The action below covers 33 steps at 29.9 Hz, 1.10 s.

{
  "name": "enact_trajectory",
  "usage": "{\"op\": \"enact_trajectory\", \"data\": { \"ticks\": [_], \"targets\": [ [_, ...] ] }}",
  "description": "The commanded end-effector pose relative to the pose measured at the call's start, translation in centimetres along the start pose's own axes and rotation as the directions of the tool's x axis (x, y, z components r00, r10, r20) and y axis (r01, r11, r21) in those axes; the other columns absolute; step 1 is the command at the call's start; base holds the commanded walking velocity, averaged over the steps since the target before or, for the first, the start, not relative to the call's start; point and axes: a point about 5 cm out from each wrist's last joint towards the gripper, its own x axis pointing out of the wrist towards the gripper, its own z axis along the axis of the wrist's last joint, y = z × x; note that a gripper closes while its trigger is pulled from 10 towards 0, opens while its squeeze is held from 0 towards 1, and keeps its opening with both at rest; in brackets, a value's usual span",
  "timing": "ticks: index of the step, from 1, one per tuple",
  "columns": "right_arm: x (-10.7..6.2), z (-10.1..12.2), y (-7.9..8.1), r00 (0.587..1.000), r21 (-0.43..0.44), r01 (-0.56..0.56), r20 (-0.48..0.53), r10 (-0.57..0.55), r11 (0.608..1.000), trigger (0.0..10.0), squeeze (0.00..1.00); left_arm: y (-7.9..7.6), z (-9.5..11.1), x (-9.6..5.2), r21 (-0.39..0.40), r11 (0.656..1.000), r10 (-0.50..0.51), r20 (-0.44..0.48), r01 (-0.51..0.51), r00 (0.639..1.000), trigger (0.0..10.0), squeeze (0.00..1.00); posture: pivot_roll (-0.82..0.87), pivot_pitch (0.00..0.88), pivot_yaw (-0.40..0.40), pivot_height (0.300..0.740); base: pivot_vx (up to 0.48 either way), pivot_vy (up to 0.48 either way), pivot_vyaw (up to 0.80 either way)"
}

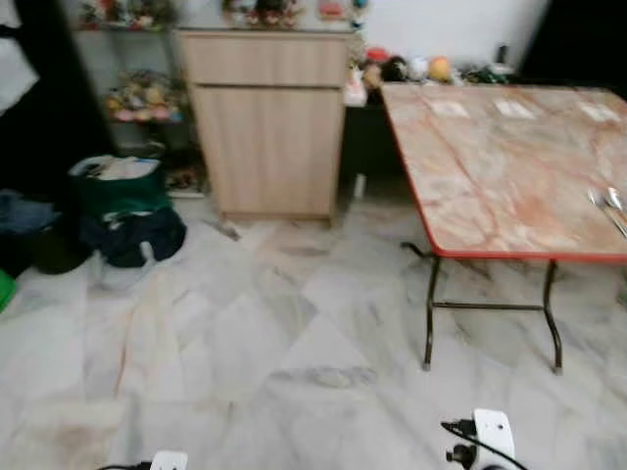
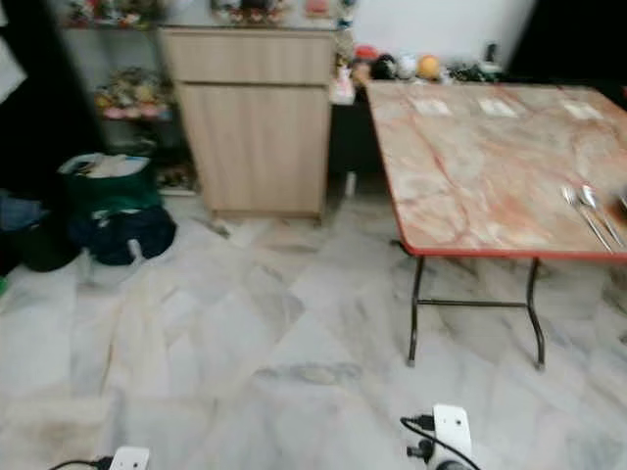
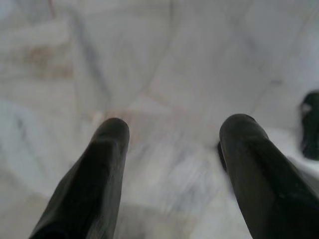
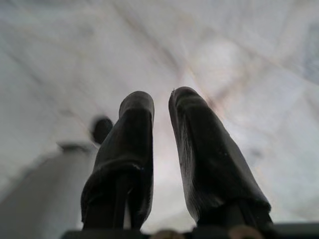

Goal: Setting the table

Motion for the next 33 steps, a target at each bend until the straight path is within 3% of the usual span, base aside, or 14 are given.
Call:
{"op": "enact_trajectory", "data": {
  "ticks": [1,33],
  "targets": [
    [0.11,-0.92,3.04,1.0,0.072,-0.012,0.013,0.011,0.997,10.0,0.0,-1.28,2.9,0.64,-0.021,0.993,-0.114,0.044,0.115,0.993,10.0,0.0,-0.09,0.105,0.052,0.74,0.0,-0.322,0.0],
    [0.11,-1.08,2.93,1.0,0.08,0.014,-0.001,-0.014,0.997,10.0,0.0,-1.52,2.62,0.58,-0.007,0.992,-0.122,0.041,0.123,0.992,10.0,0.0,-0.09,0.106,0.051,0.74,0.0,-0.48,0.0]
  ]
}}
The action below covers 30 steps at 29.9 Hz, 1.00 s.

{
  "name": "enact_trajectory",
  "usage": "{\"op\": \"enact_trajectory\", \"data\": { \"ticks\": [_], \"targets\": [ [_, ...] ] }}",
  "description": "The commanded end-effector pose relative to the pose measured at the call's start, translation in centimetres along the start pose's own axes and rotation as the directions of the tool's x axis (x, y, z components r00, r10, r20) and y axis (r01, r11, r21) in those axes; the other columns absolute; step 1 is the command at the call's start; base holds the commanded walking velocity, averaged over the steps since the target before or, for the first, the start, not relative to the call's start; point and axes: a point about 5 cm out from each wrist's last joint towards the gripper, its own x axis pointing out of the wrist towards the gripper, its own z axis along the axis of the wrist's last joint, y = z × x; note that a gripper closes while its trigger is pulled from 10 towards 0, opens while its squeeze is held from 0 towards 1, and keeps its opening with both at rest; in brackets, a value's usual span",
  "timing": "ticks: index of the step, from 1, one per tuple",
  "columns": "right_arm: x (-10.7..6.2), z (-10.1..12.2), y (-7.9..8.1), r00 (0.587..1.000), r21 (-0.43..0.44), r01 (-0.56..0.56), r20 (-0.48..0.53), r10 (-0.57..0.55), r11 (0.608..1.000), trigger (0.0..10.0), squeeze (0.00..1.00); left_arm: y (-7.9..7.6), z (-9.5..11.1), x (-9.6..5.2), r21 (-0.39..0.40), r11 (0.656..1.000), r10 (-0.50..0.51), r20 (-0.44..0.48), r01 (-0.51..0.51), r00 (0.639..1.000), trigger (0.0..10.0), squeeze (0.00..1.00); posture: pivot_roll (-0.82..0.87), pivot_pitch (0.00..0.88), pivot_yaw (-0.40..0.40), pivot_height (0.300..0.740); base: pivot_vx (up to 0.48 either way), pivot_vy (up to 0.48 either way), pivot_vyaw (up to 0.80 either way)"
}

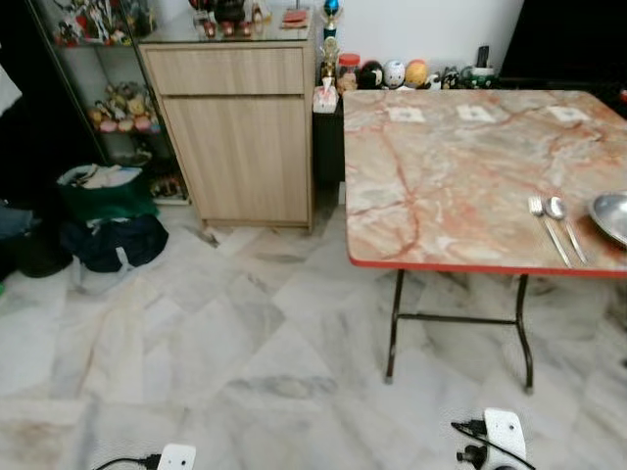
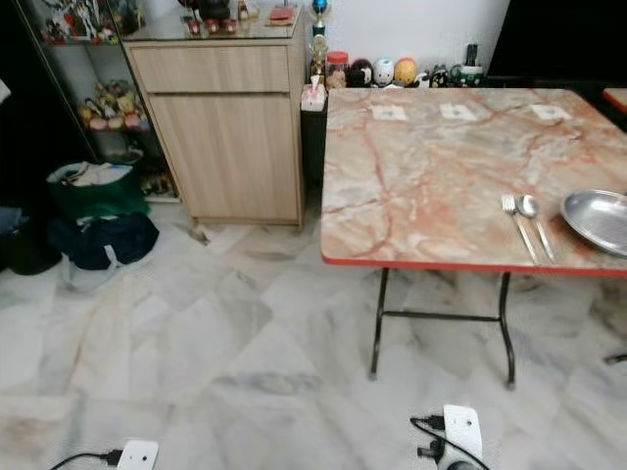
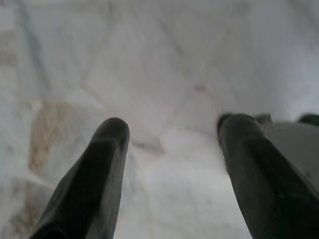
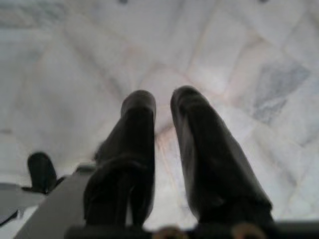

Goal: Setting the table

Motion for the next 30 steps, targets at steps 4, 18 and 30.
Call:
{"op": "enact_trajectory", "data": {
  "ticks": [4,18,30],
  "targets": [
    [-0.11,-1.97,1.79,0.999,0.079,0.046,-0.03,-0.044,0.996,10.0,0.0,-2.13,4.39,0.76,-0.003,0.991,-0.136,0.091,0.137,0.987,10.0,0.0,-0.09,0.106,0.051,0.74,0.0,-0.48,0.0],
    [-0.11,-1.97,1.79,0.999,0.079,0.046,-0.03,-0.044,0.996,10.0,0.0,-2.13,4.39,0.76,-0.003,0.991,-0.136,0.091,0.137,0.987,10.0,0.0,-0.09,0.106,0.051,0.74,0.0,-0.48,0.0],
    [-0.11,-1.78,1.81,0.999,0.082,0.046,-0.009,-0.045,0.996,10.0,0.0,-2.22,4.65,0.79,0.0,0.989,-0.144,0.093,0.145,0.985,10.0,0.0,-0.09,0.111,0.05,0.74,0.0,-0.283,0.0]
  ]
}}
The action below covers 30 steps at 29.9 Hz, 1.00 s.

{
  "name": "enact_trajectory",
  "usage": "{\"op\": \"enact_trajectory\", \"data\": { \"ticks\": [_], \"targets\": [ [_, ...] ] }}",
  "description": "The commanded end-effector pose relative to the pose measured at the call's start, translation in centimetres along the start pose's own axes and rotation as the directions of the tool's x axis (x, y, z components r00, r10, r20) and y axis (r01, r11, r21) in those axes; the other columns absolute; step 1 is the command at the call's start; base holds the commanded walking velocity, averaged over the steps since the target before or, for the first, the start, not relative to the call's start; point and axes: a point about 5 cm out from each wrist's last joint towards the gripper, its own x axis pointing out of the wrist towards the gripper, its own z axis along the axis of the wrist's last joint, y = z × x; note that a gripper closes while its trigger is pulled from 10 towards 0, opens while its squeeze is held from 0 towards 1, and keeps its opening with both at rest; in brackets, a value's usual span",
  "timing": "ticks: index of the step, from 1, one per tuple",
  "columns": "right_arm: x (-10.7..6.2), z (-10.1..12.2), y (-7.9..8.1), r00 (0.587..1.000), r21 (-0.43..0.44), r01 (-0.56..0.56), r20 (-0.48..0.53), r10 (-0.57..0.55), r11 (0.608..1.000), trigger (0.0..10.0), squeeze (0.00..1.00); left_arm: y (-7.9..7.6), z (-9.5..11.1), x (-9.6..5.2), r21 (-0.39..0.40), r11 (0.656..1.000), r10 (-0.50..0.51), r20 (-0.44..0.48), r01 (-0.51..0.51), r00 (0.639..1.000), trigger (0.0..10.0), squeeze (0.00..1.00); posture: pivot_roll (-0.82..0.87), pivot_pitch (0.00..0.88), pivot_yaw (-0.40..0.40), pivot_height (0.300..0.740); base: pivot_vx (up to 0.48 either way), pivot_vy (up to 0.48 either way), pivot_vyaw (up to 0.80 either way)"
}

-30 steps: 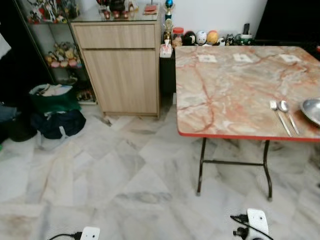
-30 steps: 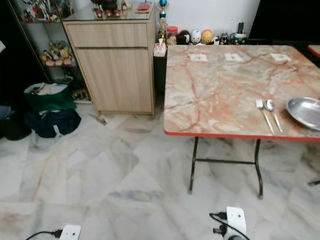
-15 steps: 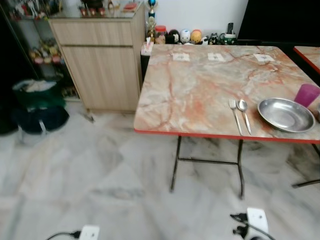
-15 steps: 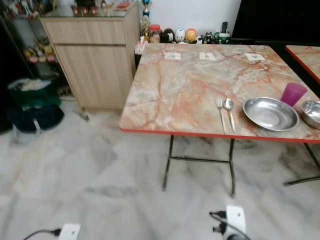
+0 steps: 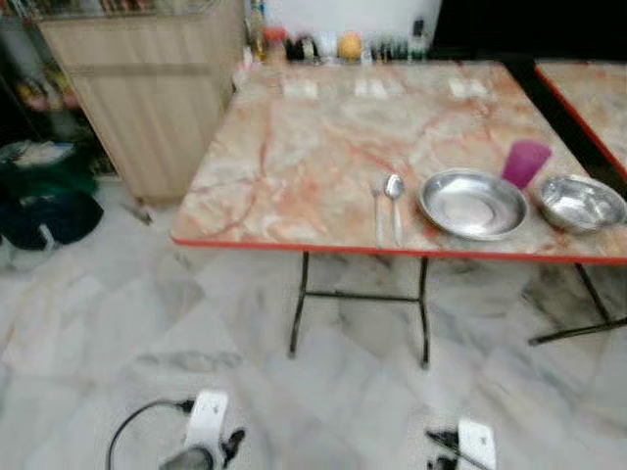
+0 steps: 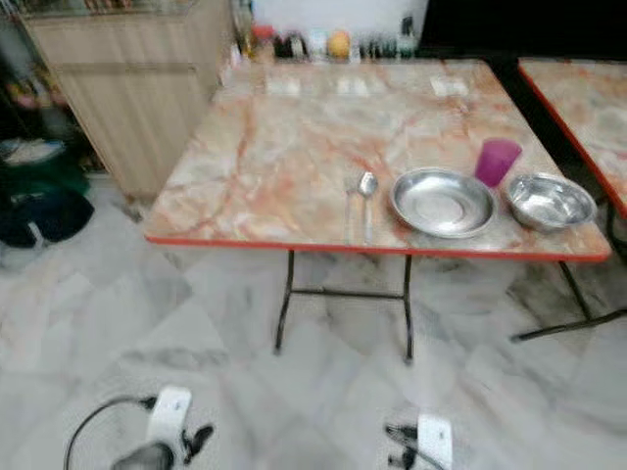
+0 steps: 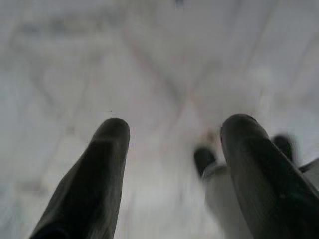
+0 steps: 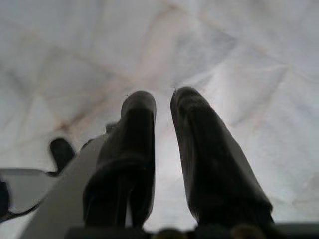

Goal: Setting the table

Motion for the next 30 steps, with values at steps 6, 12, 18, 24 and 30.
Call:
{"op": "enact_trajectory", "data": {
  "ticks": [6,12,18,24,30],
  "targets": [
    [0.0,0.4,-0.2,1.0,0.012,0.016,0.023,-0.016,1.0,10.0,0.0,-0.4,-0.6,-0.1,-0.021,1.0,-0.017,-0.028,0.016,0.999,10.0,0.0,-0.1,0.112,0.049,0.74,0.0,0.0,0.0],
    [0.0,0.8,-0.3,0.997,0.053,0.02,0.08,-0.025,0.998,10.0,0.0,-1.5,-0.5,0.1,-0.03,0.999,-0.027,-0.025,0.027,0.999,10.0,0.0,-0.1,0.111,0.043,0.74,0.0,0.0,0.0],
    [-0.2,1.8,-0.5,0.98,0.06,0.04,0.193,-0.051,0.997,10.0,0.0,-1.8,-0.6,0.1,-0.036,0.999,-0.03,-0.022,0.03,0.999,10.0,0.0,-0.1,0.109,0.034,0.74,0.0,0.0,0.0],
    [-1.2,10.6,0.8,0.82,0.04,0.033,0.57,-0.05,0.999,10.0,0.0,-1.2,-0.8,-0.1,-0.042,0.999,-0.02,-0.021,0.019,1.0,10.0,0.0,-0.11,0.111,0.029,0.74,0.0,0.0,0.0],
    [-3.2,13.6,1.8,0.66,-0.036,0.03,0.752,0.007,0.999,10.0,0.0,-0.5,-0.9,-0.2,-0.045,0.999,-0.01,-0.016,0.009,1.0,10.0,0.0,-0.12,0.102,0.026,0.74,0.0,0.0,0.0]
  ]
}}
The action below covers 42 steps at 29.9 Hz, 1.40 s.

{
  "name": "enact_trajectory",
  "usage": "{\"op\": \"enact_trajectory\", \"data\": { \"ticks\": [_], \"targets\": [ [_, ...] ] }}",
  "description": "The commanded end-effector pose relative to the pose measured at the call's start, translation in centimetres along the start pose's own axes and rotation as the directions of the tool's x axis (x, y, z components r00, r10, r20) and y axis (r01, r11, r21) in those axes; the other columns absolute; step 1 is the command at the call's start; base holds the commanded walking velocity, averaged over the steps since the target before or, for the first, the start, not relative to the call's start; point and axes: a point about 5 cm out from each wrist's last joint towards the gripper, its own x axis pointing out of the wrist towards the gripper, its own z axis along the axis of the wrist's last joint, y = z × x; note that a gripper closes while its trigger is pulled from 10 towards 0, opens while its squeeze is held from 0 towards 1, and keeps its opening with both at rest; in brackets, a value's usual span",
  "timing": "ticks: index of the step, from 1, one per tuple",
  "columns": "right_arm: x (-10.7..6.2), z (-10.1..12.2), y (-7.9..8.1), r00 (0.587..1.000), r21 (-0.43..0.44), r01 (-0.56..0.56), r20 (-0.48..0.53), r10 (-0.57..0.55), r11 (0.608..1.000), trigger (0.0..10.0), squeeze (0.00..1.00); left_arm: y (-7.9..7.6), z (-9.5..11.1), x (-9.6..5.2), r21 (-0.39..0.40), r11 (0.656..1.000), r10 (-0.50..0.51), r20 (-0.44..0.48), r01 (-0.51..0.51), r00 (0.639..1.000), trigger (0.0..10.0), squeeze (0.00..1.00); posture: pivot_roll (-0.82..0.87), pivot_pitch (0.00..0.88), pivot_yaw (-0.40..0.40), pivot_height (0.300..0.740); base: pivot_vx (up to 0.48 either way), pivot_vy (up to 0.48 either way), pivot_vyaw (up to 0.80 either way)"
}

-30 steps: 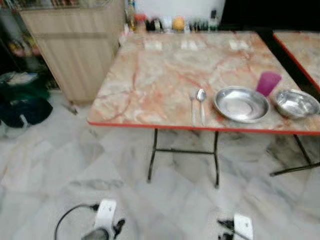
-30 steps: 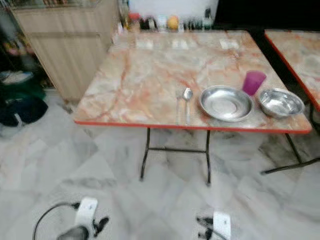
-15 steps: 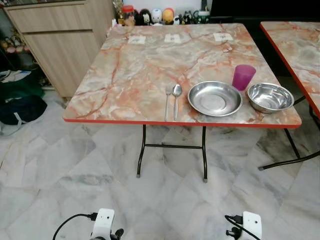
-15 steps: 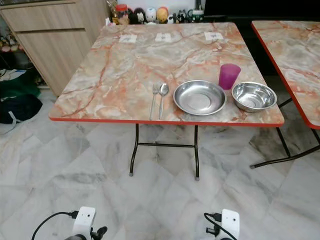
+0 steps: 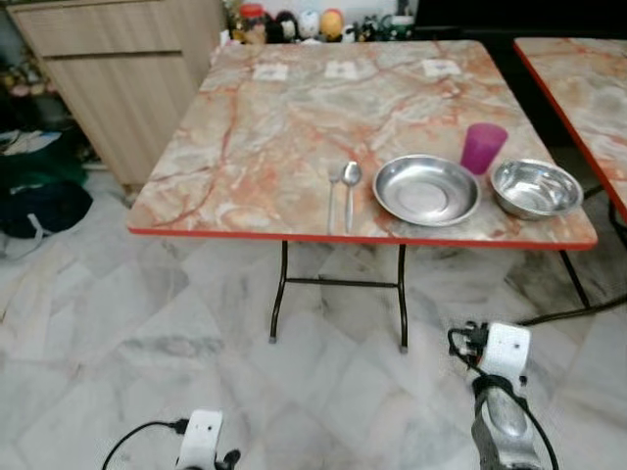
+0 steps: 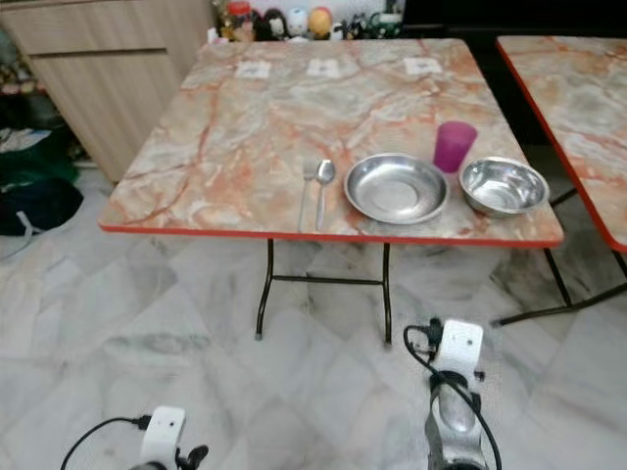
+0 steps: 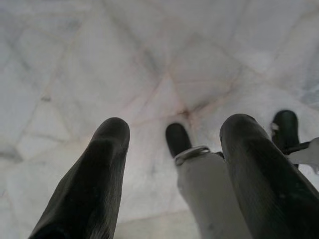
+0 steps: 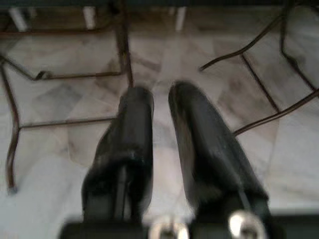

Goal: Setting the table

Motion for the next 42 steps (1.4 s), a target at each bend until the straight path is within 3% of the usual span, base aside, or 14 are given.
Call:
{"op": "enact_trajectory", "data": {
  "ticks": [1,4,12,16,20,27,28,29,30,39,41,42],
  "targets": [
    [-0.3,0.3,0.2,0.999,-0.006,-0.001,0.033,0.001,1.0,10.0,0.0,0.2,-0.6,-0.2,-0.017,1.0,0.002,-0.013,-0.002,1.0,10.0,0.0,-0.12,0.102,0.026,0.74,0.0,0.0,0.0],
    [-0.6,2.5,-0.1,0.988,0.017,0.029,0.153,-0.031,0.999,10.0,0.0,0.7,-0.7,-0.3,-0.023,1.0,0.009,-0.007,-0.009,1.0,10.0,0.0,-0.13,0.091,0.027,0.74,0.0,0.0,0.0],
    [-0.8,6.5,0.1,0.947,0.009,0.028,0.321,-0.029,1.0,10.0,0.0,0.6,-1.1,-0.4,-0.012,1.0,0.007,-0.017,-0.008,1.0,10.0,0.0,-0.13,0.075,0.029,0.74,0.03,0.0,0.0],
    [-1.0,7.8,0.2,0.94,0.013,0.018,0.341,-0.022,1.0,10.0,0.0,0.7,-1.0,-0.4,-0.005,1.0,0.016,-0.002,-0.016,1.0,10.0,0.0,-0.13,0.068,0.027,0.74,0.246,0.0,0.0],
    [-1.1,8.1,0.2,0.941,0.011,0.018,0.338,-0.021,1.0,10.0,0.0,2.3,-1.0,-0.7,-0.048,0.994,0.097,0.033,-0.095,0.995,10.0,0.0,-0.13,0.06,0.024,0.74,0.281,0.0,0.0],
    [-1.3,8.4,0.3,0.948,0.04,0.014,0.316,-0.026,0.999,10.0,0.0,3.1,-1.6,-1.1,-0.055,0.992,0.115,0.044,-0.113,0.992,10.0,0.0,-0.13,0.049,0.023,0.74,0.312,0.0,0.0],
    [-1.3,8.5,0.2,0.949,0.045,0.016,0.313,-0.029,0.999,10.0,0.85,3.1,-1.7,-1.1,-0.054,0.992,0.117,0.042,-0.114,0.992,10.0,0.0,-0.13,0.048,0.023,0.74,0.368,0.0,0.0],
    [-1.3,8.5,0.2,0.949,0.045,0.016,0.313,-0.029,0.999,10.0,0.85,3.1,-1.7,-1.1,-0.054,0.992,0.117,0.042,-0.114,0.992,10.0,0.0,-0.13,0.048,0.023,0.74,0.368,0.0,0.0],
    [-1.3,8.5,0.1,0.951,0.052,0.019,0.309,-0.034,0.998,10.0,1.0,3.1,-1.8,-1.2,-0.055,0.992,0.117,0.042,-0.115,0.992,10.0,0.0,-0.13,0.046,0.023,0.74,0.368,0.0,0.0],
    [-1.3,9.0,-0.1,0.952,0.062,0.036,0.302,-0.053,0.997,10.0,1.0,2.6,-0.9,-0.9,-0.047,0.995,0.095,0.068,-0.092,0.993,10.0,0.0,-0.13,0.058,0.024,0.74,0.202,0.0,0.0],
    [-1.2,9.0,-0.2,0.953,0.068,0.048,0.295,-0.066,0.997,10.0,0.62,2.6,-0.7,-0.8,-0.045,0.995,0.094,0.074,-0.09,0.993,10.0,0.0,-0.13,0.062,0.023,0.74,0.0,0.0,0.0],
    [-1.2,9.0,-0.3,0.956,0.072,0.056,0.285,-0.074,0.996,10.0,0.0,2.5,-0.5,-0.8,-0.05,0.995,0.093,0.079,-0.09,0.992,10.0,0.0,-0.13,0.071,0.022,0.74,0.0,0.0,0.0]
  ]
}}
